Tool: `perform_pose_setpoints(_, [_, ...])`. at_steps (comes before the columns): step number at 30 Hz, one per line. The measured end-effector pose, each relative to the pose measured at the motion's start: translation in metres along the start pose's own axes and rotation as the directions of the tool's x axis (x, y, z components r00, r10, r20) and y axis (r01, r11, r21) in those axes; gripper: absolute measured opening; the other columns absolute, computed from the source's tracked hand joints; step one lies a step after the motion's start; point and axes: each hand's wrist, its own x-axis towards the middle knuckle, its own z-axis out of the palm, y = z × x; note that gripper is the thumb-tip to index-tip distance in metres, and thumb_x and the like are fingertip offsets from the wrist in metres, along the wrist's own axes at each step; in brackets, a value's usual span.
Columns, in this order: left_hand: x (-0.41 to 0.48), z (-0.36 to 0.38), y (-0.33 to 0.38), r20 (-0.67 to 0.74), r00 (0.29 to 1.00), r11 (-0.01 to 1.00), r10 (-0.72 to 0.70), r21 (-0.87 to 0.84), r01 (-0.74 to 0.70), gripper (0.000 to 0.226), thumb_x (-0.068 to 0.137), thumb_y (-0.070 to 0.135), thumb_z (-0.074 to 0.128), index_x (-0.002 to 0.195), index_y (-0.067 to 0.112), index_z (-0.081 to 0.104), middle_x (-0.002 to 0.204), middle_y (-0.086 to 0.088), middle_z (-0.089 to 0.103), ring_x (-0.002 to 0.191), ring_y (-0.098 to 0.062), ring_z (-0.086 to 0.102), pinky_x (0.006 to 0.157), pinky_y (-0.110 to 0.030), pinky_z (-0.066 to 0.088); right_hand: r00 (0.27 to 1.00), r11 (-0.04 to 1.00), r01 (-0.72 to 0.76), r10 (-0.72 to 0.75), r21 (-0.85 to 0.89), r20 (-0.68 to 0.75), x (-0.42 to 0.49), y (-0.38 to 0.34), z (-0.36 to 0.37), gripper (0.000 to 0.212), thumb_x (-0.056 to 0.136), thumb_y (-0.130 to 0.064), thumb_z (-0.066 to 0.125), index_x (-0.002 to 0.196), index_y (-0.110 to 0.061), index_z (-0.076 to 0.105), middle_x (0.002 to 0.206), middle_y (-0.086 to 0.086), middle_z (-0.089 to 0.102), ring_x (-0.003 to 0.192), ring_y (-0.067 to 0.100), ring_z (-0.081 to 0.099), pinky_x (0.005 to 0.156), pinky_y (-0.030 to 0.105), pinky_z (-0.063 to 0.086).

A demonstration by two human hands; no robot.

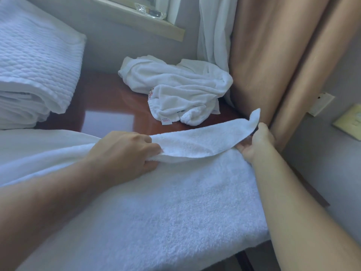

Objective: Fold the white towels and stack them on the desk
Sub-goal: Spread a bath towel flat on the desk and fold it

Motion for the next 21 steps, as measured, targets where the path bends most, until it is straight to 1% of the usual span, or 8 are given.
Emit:
perform_pose_setpoints(4, [0.001, -0.003, 0.002, 0.011, 1.000, 0.999, 0.030, 0.022, -0.030, 0.021, 0.084, 0.042, 0.071, 0.100, 0.030, 0.074, 0.074, 0.006, 0.063, 0.066, -0.026, 0.064, 0.049, -0.033, 0.049, 0.999, 0.987, 0.006, 0.002, -0.161, 0.049, 0.005, 0.004, -0.004, 0.032, 0.091, -0.037, 0.073, 0.092, -0.007, 0.062, 0.078, 0.017, 0.074, 0.063, 0.027, 0.075, 0.056, 0.039, 0.062])
perform_pose_setpoints(7, [0.001, -0.005, 0.004, 0.009, 0.999, 0.999, 0.044, 0.013, -0.044, 0.023, 0.076, 0.036, 0.080, 0.096, 0.026, 0.075, 0.067, 0.006, 0.060, 0.058, -0.027, 0.062, 0.043, -0.032, 0.048, 0.998, 0.920, 0.064, -0.053, -0.387, 0.039, 0.013, -0.005, 0.011, 0.051, 0.088, -0.054, 0.055, 0.108, -0.008, 0.064, 0.091, 0.018, 0.074, 0.074, 0.033, 0.076, 0.071, 0.050, 0.064])
perform_pose_setpoints(9, [0.001, -0.006, 0.004, 0.011, 0.999, 0.999, 0.042, 0.011, -0.042, 0.023, 0.076, 0.036, 0.081, 0.095, 0.026, 0.075, 0.066, 0.006, 0.059, 0.057, -0.027, 0.062, 0.042, -0.031, 0.047, 0.977, 0.723, 0.183, -0.208, -0.666, 0.043, 0.016, -0.007, 0.026, 0.069, 0.077, -0.065, 0.049, 0.110, -0.007, 0.065, 0.096, 0.013, 0.072, 0.081, 0.032, 0.072, 0.078, 0.048, 0.061])
perform_pose_setpoints(12, [0.002, -0.004, 0.004, -0.009, 0.999, 0.999, 0.041, 0.018, -0.041, 0.020, 0.080, 0.040, 0.072, 0.094, 0.027, 0.074, 0.067, 0.006, 0.059, 0.058, -0.028, 0.062, 0.044, -0.030, 0.044, 0.898, 0.335, 0.335, -0.395, -0.881, 0.191, 0.018, -0.005, 0.054, 0.081, 0.072, -0.077, 0.056, 0.099, -0.001, 0.049, 0.086, 0.002, 0.061, 0.068, 0.021, 0.061, 0.054, 0.032, 0.048])
perform_pose_setpoints(14, [0.002, -0.004, 0.004, -0.002, 1.000, 1.000, 0.021, 0.012, -0.021, 0.026, 0.079, 0.044, 0.061, 0.094, 0.026, 0.074, 0.068, 0.005, 0.060, 0.060, -0.028, 0.062, 0.045, -0.030, 0.046, 0.891, 0.076, 0.323, -0.362, -0.943, 0.275, 0.025, -0.004, 0.071, 0.065, 0.083, -0.065, 0.058, 0.090, -0.001, 0.054, 0.081, 0.002, 0.059, 0.063, 0.020, 0.058, 0.049, 0.028, 0.040])
perform_pose_setpoints(16, [0.002, -0.003, 0.004, -0.008, 0.999, 0.999, 0.032, 0.009, -0.032, 0.028, 0.079, 0.043, 0.059, 0.094, 0.026, 0.075, 0.068, 0.005, 0.060, 0.060, -0.029, 0.062, 0.045, -0.031, 0.046, 0.910, -0.096, 0.252, -0.316, -0.963, 0.269, 0.036, -0.006, 0.083, 0.035, 0.091, -0.039, 0.060, 0.092, -0.004, 0.063, 0.090, 0.009, 0.065, 0.074, 0.026, 0.063, 0.054, 0.032, 0.045])
perform_pose_setpoints(19, [0.001, -0.004, 0.006, -0.021, 0.999, 1.000, 0.027, 0.012, -0.027, 0.027, 0.078, 0.043, 0.060, 0.093, 0.026, 0.075, 0.066, 0.005, 0.057, 0.057, -0.028, 0.059, 0.044, -0.029, 0.042, 0.911, -0.115, 0.190, -0.348, -0.975, 0.219, 0.055, -0.005, 0.083, 0.013, 0.093, -0.016, 0.057, 0.094, -0.004, 0.062, 0.106, 0.015, 0.067, 0.083, 0.031, 0.061, 0.052, 0.034, 0.041])
perform_pose_setpoints(21, [0.002, -0.006, 0.006, 0.000, 1.000, 1.000, 0.024, 0.013, -0.024, 0.031, 0.081, 0.046, 0.053, 0.092, 0.026, 0.075, 0.066, 0.006, 0.058, 0.056, -0.027, 0.059, 0.044, -0.029, 0.041, 0.913, 0.018, 0.161, -0.381, -0.987, 0.142, 0.065, -0.001, 0.077, 0.020, 0.097, -0.018, 0.053, 0.102, -0.002, 0.065, 0.113, 0.017, 0.066, 0.097, 0.035, 0.064, 0.054, 0.035, 0.042])
